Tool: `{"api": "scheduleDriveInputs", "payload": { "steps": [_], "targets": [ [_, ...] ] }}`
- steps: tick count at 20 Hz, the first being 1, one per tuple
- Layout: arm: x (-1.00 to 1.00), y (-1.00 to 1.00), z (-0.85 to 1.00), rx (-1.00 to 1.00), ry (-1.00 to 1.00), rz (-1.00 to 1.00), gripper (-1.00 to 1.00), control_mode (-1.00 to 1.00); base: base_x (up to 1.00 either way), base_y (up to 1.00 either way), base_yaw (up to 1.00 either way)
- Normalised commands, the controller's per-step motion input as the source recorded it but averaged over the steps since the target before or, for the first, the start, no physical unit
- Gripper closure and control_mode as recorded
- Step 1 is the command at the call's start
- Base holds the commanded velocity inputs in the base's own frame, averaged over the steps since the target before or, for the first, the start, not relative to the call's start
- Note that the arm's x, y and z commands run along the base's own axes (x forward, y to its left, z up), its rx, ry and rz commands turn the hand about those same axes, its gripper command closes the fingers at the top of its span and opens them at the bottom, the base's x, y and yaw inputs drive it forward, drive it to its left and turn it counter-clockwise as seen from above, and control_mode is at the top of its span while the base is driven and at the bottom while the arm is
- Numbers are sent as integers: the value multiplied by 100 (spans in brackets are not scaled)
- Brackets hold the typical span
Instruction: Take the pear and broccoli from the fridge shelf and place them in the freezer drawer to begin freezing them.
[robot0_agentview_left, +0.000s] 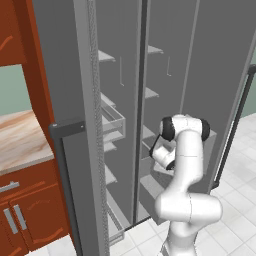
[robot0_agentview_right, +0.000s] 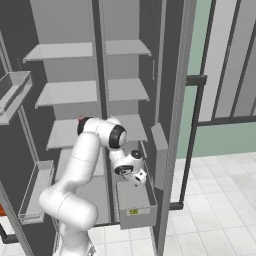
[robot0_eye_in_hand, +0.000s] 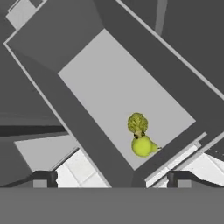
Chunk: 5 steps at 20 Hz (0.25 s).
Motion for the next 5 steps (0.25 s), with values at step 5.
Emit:
{"api": "scheduleDriveInputs", "payload": {
  "steps": [5],
  "targets": [
    [-38,8,61,0,0,0,-100,-100,0,0,0]
  ]
}}
